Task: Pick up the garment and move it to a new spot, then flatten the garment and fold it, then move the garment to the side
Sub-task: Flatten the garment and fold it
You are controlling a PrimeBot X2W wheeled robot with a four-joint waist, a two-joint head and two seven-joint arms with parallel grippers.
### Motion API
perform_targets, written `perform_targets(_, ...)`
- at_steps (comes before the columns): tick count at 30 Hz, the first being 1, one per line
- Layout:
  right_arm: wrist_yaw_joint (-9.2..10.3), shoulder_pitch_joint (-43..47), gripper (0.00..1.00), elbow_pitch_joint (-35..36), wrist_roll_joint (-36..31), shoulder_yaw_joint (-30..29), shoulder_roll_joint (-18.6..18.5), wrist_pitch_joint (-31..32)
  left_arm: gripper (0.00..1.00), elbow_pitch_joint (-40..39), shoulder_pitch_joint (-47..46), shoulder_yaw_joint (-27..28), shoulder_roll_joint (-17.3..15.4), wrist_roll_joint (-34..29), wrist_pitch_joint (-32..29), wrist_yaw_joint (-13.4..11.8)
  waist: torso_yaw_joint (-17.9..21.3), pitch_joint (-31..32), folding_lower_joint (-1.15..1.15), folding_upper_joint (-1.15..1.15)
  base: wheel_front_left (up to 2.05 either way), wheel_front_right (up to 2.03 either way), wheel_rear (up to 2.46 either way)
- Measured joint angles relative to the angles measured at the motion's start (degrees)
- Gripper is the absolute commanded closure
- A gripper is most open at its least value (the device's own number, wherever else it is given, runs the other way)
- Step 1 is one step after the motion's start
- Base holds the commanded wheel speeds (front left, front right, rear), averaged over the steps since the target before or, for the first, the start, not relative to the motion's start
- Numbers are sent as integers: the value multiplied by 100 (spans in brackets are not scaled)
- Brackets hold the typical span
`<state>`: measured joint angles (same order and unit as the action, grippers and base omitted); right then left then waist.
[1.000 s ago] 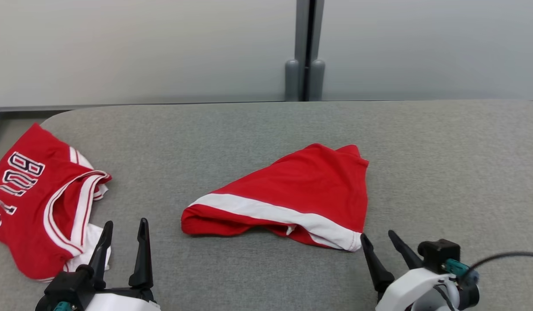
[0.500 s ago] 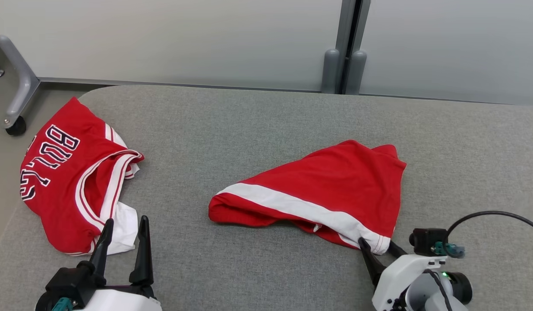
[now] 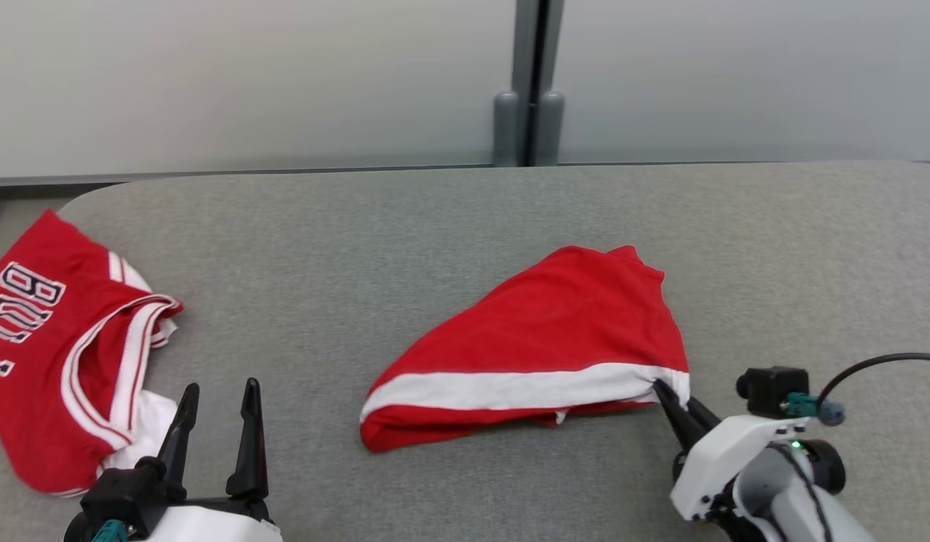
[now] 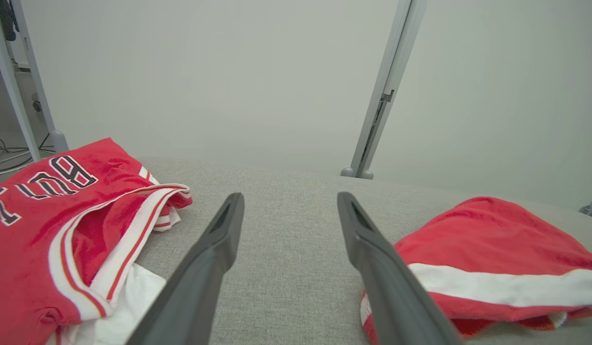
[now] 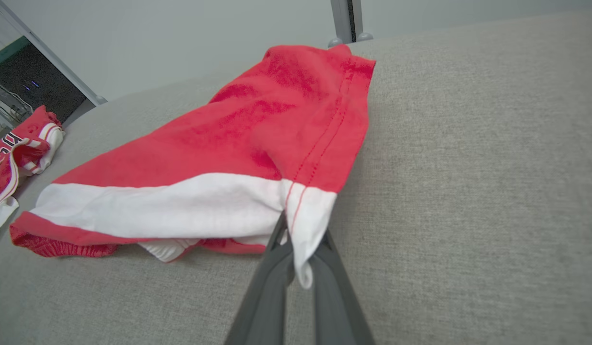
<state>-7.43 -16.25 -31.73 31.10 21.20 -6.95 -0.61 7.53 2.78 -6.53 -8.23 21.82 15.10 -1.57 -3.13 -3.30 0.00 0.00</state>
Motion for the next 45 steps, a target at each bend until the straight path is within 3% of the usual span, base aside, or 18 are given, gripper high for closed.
perform_targets(9, 0, 332, 100, 628, 247, -386, -659, 861, 0, 63, -94, -45, 26, -14, 0, 49, 417, -132, 0, 0, 0, 0, 0)
perform_targets(10, 0, 380, 92, 642, 224, -424, -670, 890, 0, 73, -99, -48, 31, -14, 0, 52, 426, -150, 0, 0, 0, 0, 0)
perform_targets(12, 0, 452, 52, 659, 207, -492, -634, 917, 0, 102, -105, -55, 35, -14, -1, 63, 427, -171, 0, 0, 0, 0, 0)
perform_targets(13, 0, 477, 0, 662, 199, -536, -600, 916, 0, 118, -115, -56, 34, -14, -1, 80, 422, -174, 0, 0, 0, 0, 0)
perform_targets(19, 0, 584, 0, 737, 87, -781, -409, 744, 0, 153, -168, -44, 25, -43, 0, 100, 330, -100, 0, 0, 0, 0, 0)
perform_targets(27, 1, 821, 0, 1268, -252, -1060, -68, -11, 0, 174, -94, -32, 22, -19, -20, 100, 195, 49, 0, 0, 0, 0, 0)
perform_targets(37, 0, 895, 0, 1450, -595, -1223, 118, -296, 0, 187, -83, -180, -9, 118, -452, 178, 199, 98, 0, 0, 0, 0, 0)
perform_targets(41, 0, 896, 0, 1455, -639, -1273, 131, -293, 0, 163, -82, -278, 13, 311, -726, 315, 241, 63, 0, 0, 0, 0, 0)
perform_targets(45, 0, 892, 0, 1452, -694, -1340, 143, -292, 0, 212, -62, -558, 37, 710, -1492, 590, 295, 17, 0, 0, 0, 0, 0)
